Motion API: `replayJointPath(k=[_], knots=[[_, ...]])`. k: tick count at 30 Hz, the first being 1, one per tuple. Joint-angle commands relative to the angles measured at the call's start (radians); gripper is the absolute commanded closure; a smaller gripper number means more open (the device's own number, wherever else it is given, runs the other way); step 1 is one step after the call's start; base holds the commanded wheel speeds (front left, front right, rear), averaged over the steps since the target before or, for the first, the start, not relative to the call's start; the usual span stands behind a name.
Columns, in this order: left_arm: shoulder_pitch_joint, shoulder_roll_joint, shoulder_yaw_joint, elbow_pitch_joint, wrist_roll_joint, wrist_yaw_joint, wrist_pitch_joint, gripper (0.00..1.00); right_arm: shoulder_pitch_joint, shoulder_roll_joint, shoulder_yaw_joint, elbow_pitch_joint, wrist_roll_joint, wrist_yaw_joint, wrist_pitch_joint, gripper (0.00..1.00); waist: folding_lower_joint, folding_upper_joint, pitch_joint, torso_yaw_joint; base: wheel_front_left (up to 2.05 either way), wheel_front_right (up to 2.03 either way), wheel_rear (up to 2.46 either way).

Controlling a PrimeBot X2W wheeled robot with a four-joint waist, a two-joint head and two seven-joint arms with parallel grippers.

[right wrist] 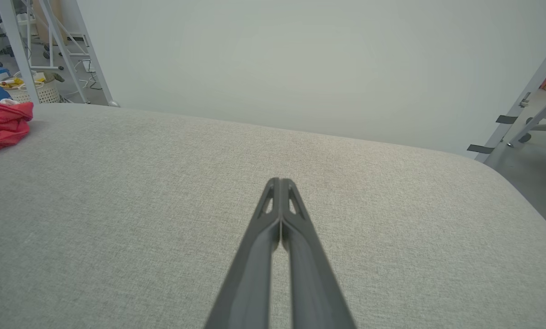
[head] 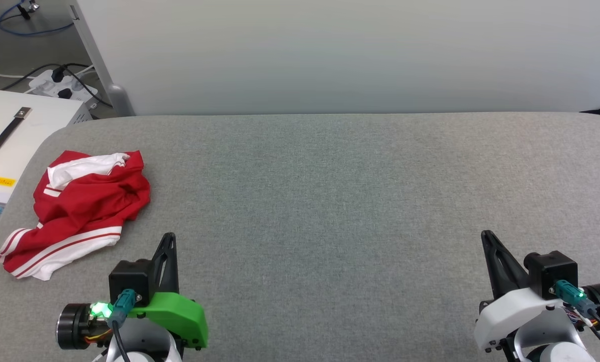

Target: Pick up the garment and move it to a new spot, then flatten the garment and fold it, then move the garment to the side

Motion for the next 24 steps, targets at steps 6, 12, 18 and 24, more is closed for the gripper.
replayJointPath(k=[6, 12, 18, 24], knots=[[-0.018, -0.005, 0.001, -0.002, 0.009, 0.004, -0.001, 1.00, -0.017, -0.001, 0.000, 0.002, -0.010, -0.001, 0.003, 1.00, 0.0000, -0.0001, 0.000, 0.000, 0.00, 0.00, 0.00], [-0.018, -0.005, 0.001, -0.002, 0.009, 0.004, -0.001, 1.00, -0.017, -0.001, 0.000, 0.002, -0.010, -0.001, 0.003, 1.00, 0.0000, -0.0001, 0.000, 0.000, 0.00, 0.00, 0.00], [-0.018, -0.005, 0.001, -0.002, 0.009, 0.004, -0.001, 1.00, -0.017, -0.001, 0.000, 0.002, -0.010, -0.001, 0.003, 1.00, 0.0000, -0.0001, 0.000, 0.000, 0.00, 0.00, 0.00], [-0.018, -0.005, 0.001, -0.002, 0.009, 0.004, -0.001, 1.00, -0.017, -0.001, 0.000, 0.002, -0.010, -0.001, 0.003, 1.00, 0.0000, -0.0001, 0.000, 0.000, 0.00, 0.00, 0.00]])
